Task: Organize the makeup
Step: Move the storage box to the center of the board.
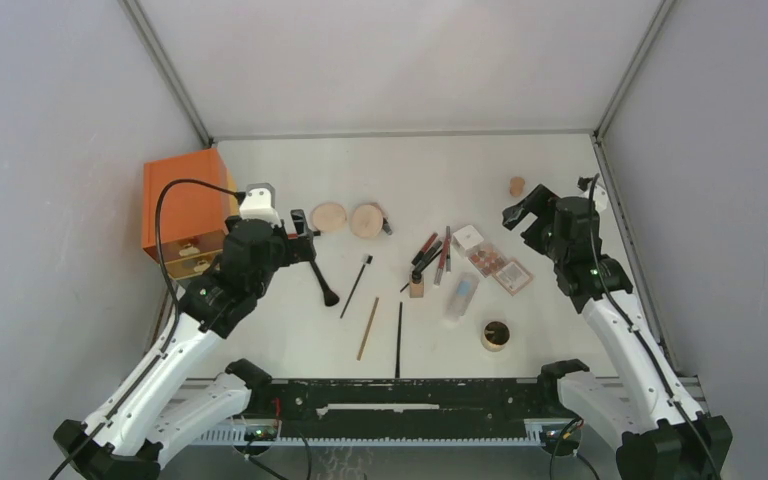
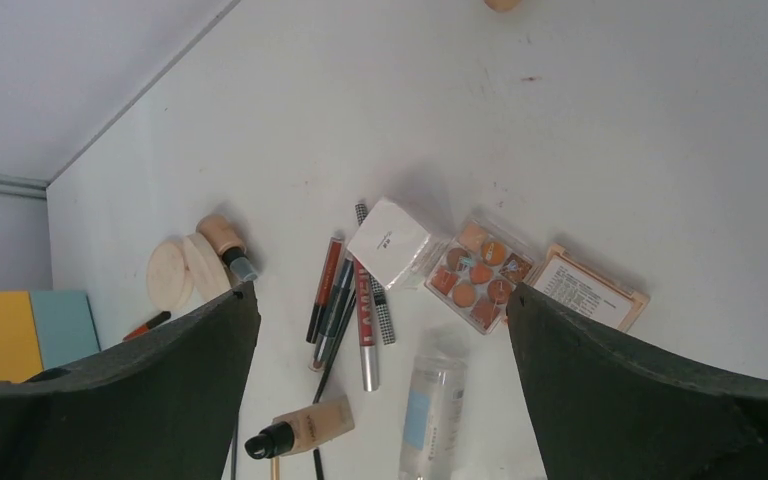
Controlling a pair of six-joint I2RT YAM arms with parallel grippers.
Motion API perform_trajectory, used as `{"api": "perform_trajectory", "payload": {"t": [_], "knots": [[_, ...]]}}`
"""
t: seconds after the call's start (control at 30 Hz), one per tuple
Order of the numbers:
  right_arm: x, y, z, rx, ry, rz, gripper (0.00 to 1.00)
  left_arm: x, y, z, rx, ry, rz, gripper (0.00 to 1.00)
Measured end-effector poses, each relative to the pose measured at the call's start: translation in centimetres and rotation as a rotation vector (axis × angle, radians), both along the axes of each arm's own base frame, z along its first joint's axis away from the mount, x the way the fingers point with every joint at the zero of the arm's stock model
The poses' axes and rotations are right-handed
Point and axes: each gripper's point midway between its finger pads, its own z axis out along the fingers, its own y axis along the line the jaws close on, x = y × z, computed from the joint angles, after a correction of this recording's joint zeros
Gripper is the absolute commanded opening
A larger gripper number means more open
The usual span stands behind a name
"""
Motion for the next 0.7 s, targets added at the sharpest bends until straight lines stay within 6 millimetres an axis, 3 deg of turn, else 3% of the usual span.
{"api": "perform_trajectory", "payload": {"t": [0.2, 0.53, 0.63, 0.7], "knots": [[0.2, 0.1, -0.5, 0.007, 0.019, 0.000, 1.00, 0.1, -0.1, -0.3, 0.007, 0.009, 0.000, 1.00], [0.2, 0.6, -0.8, 0.031, 0.032, 0.012, 1.00, 0.9, -1.7, -2.7, 0.050, 0.105, -0.070, 1.00], [0.1, 0.9, -0.8, 0.040, 0.033, 0.021, 1.00, 1.6, -1.9, -1.6, 0.067, 0.125, -0.071, 1.00], [0.1, 1.2, -0.7, 0.049, 0.035, 0.031, 1.00, 3.0, -1.8, 0.6, 0.070, 0.127, -0.056, 1.00]]}}
